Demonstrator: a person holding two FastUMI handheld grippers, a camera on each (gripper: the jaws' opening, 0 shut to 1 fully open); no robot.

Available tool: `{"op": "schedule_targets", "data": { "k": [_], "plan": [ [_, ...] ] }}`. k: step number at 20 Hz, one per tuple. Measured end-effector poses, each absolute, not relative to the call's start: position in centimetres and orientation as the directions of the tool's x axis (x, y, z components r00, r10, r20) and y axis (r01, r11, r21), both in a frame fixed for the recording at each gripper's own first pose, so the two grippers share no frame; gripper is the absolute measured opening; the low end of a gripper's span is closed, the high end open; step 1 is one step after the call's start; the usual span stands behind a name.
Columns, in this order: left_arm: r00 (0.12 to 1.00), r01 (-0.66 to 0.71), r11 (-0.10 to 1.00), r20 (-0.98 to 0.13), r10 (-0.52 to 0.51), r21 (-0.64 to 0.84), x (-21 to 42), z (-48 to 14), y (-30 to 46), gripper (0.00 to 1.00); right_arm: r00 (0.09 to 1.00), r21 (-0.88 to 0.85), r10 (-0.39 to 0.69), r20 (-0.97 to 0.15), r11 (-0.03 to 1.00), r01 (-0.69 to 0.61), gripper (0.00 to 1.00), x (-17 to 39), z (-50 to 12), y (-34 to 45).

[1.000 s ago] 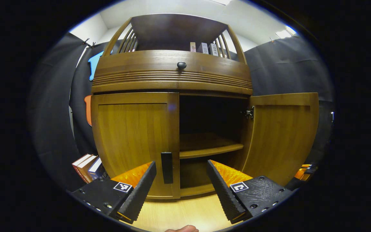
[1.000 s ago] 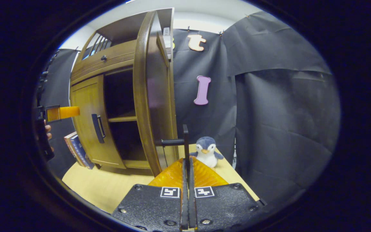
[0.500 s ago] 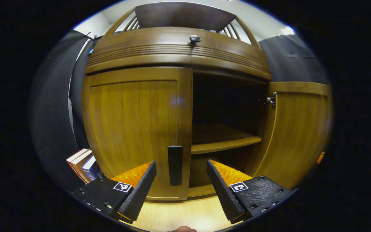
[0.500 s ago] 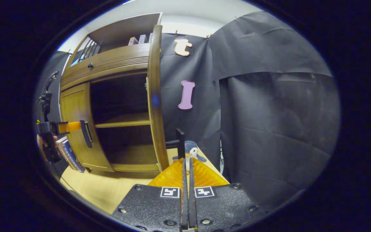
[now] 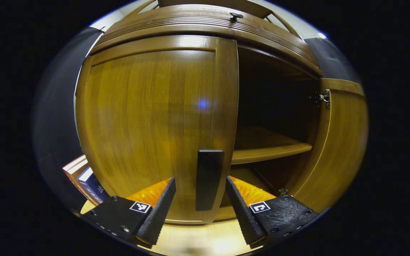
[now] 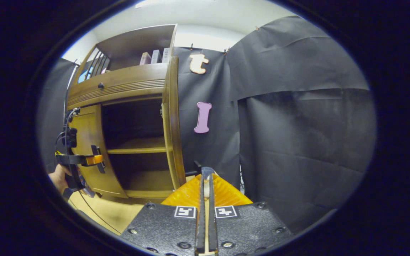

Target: Open the right door of the double-door shoe cabinet with the right hand, and open the left door with the left hand.

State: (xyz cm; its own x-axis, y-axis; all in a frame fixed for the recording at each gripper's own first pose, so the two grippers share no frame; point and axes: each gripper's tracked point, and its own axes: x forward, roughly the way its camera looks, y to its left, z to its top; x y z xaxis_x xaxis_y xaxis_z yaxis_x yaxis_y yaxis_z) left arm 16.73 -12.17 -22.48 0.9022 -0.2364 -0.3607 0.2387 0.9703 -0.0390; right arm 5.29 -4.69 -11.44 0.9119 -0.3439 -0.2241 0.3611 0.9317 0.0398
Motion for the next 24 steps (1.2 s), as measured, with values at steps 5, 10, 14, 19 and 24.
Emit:
{"op": "schedule_targets", "data": {
  "k": [5,10,14,19,24],
  "plan": [
    [0.909,0.259,0.966,-0.338,-0.245,-0.003,18.1,-23.0,-13.3,0.84,0.915,0.019,-0.335,-0.224,0.938,0.347,0.39,4.7,-11.2,-3.4],
    [0.907,0.288,0.957,-0.313,-0.280,-0.022,18.0,-23.0,-13.3,0.55,0.912,0.004,-0.336,-0.237,0.938,0.347,0.43,4.1,-11.9,-2.6],
    [0.906,0.293,0.956,-0.316,-0.283,-0.016,18.4,-23.3,-13.3,0.30,0.914,0.002,-0.326,-0.243,0.942,0.336,0.44,3.9,-12.1,-2.0],
    [0.900,0.296,0.955,-0.331,-0.282,-0.009,17.1,-23.1,-12.9,0.26,0.924,-0.009,-0.295,-0.243,0.953,0.302,0.44,4.0,-12.2,-0.9],
    [0.904,0.281,0.960,-0.338,-0.261,0.008,15.3,-22.9,-12.1,0.26,0.927,-0.034,-0.259,-0.272,0.965,0.259,0.42,4.1,-13.5,0.3]
  ]
}}
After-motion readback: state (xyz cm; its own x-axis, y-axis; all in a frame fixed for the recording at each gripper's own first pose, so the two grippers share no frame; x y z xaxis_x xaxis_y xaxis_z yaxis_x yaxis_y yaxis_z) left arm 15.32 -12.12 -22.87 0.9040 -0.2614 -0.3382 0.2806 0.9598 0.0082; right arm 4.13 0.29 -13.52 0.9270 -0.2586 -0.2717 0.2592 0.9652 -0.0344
